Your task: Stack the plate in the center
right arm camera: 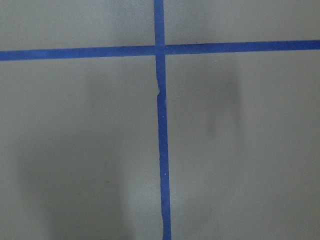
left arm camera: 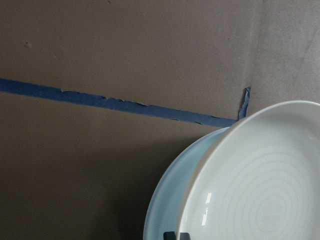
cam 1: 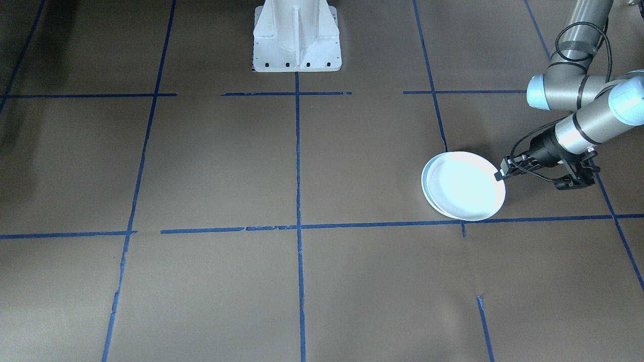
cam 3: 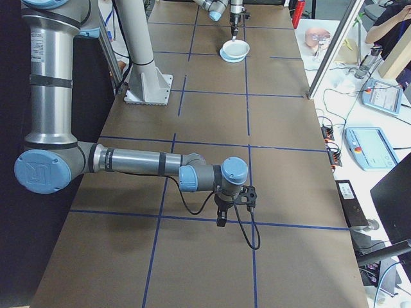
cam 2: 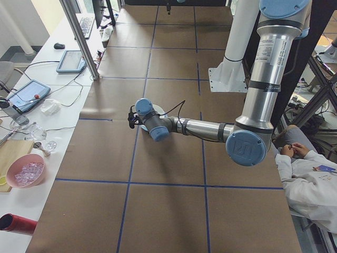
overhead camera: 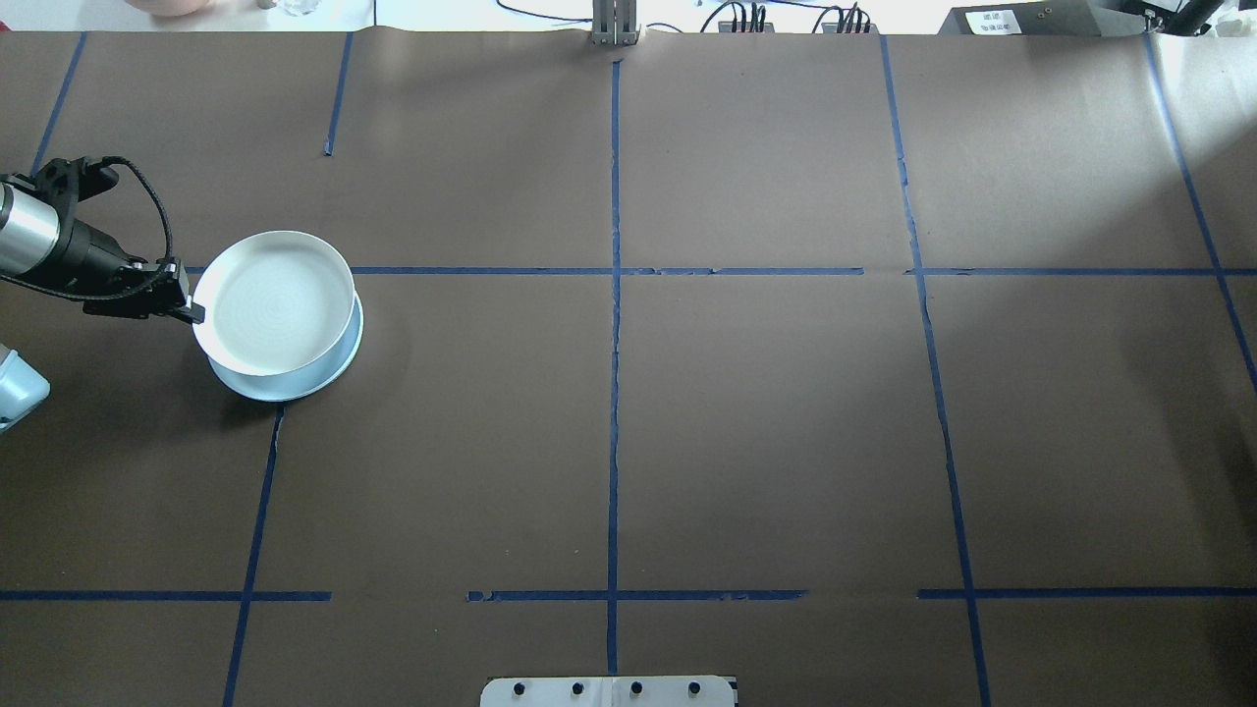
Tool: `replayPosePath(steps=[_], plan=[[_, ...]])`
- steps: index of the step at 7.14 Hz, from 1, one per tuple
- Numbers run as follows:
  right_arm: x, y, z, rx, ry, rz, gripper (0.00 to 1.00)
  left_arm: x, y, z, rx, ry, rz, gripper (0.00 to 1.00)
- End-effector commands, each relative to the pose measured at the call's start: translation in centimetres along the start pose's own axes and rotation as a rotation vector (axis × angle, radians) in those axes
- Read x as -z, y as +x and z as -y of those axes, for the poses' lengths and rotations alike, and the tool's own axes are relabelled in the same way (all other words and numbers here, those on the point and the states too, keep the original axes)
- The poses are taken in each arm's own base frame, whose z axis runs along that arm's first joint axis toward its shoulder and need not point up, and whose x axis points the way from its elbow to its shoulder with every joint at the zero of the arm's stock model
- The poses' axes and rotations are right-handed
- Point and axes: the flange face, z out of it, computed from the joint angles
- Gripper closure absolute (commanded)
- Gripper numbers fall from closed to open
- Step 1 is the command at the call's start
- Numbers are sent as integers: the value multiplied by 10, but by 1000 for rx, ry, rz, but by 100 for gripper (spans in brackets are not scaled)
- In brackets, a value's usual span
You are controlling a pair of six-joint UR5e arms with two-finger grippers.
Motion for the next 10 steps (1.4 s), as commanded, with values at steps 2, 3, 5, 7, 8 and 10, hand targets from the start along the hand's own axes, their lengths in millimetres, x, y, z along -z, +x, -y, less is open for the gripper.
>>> replayPosePath(steps=[2,3,5,7,8,10], plan=[[0,0,0,0,0,0,0,-1,-1,-2,2,-6,1,81],[0,-1,1,1,1,0,0,-2,-2,-2,4,-4,1,1],[0,0,0,0,0,0,0,-1,-2,-1,-2,-3,0,0],[0,0,0,0,0,0,0,20,-37,2,-111,25,29,0],[0,0,0,0,0,0,0,57,-68,23,-122,73,68,0],[0,0,0,0,0,0,0,125,-139,49,-208,93,181,0]])
